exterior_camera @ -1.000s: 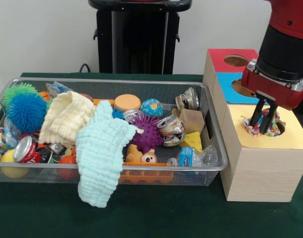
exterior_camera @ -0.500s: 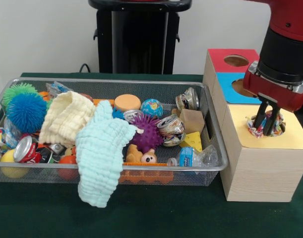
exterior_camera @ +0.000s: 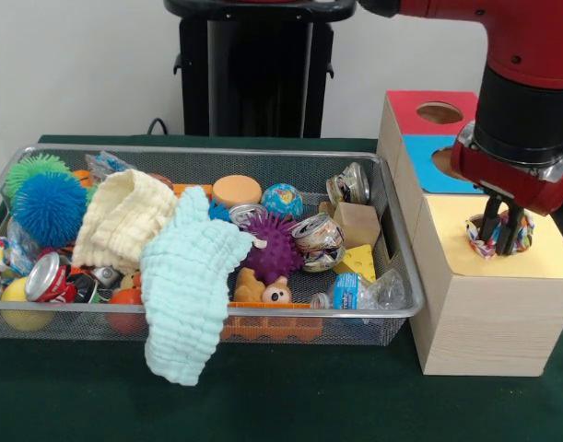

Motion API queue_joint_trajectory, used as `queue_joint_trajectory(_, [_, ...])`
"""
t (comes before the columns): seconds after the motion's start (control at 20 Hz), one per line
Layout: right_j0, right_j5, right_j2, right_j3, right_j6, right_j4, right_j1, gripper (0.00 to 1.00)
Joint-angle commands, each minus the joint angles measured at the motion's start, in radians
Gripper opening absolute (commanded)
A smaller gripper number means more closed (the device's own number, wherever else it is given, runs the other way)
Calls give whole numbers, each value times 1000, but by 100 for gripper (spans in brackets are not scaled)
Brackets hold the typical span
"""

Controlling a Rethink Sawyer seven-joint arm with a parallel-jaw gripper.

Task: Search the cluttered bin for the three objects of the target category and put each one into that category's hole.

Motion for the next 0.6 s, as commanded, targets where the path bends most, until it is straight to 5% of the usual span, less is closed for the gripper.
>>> queue_joint_trajectory(0.05, [-60, -216, 228, 53, 37, 33, 165, 0])
queue_joint_trajectory(0.6, [-80, -209, 227, -14, 22, -19, 213, 0])
